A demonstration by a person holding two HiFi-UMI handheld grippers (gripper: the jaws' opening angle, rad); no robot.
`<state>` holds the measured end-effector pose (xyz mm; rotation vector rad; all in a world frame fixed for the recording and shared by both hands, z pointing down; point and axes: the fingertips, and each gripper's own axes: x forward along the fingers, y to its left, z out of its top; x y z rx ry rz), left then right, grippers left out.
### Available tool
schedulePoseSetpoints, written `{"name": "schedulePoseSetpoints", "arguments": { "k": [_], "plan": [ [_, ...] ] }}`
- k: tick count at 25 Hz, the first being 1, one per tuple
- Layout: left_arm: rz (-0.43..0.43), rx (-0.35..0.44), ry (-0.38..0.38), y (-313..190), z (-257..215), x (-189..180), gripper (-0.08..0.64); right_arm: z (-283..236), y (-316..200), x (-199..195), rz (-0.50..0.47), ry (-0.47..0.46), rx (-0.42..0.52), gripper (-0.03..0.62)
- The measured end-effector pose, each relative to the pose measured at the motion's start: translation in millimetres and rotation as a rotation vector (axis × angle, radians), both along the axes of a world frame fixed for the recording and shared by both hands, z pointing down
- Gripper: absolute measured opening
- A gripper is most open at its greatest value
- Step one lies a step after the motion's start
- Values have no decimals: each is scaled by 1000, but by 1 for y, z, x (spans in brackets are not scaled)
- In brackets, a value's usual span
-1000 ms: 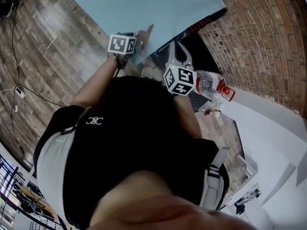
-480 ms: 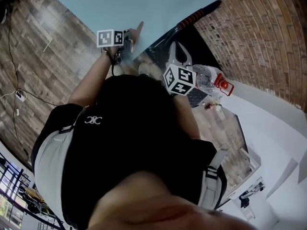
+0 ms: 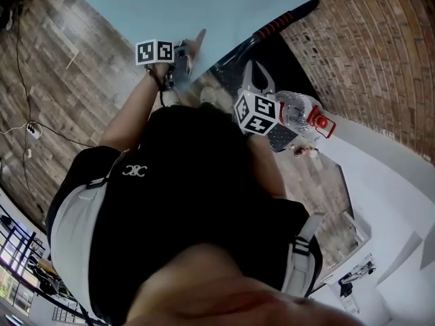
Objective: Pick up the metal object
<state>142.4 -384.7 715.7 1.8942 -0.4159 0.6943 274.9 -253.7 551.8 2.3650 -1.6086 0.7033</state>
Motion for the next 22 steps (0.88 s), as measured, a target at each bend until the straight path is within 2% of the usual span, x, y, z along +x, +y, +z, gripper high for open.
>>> {"name": "schedulePoseSetpoints", "arguments": {
  "k": [4, 8, 12, 22],
  "plan": [
    [-4, 6, 37, 7, -7, 4, 3, 2, -6, 1, -19, -6, -1, 14],
    [29, 60, 7, 14, -10, 1, 2, 2, -20, -2, -63, -16, 14, 14],
    [-5, 123, -4, 5, -23, -11, 2, 0, -41, -12, -123, -29, 36, 14],
    [-136, 543, -67, -55, -119, -43, 2, -18, -99, -36, -269, -68, 147, 14]
  ]
}}
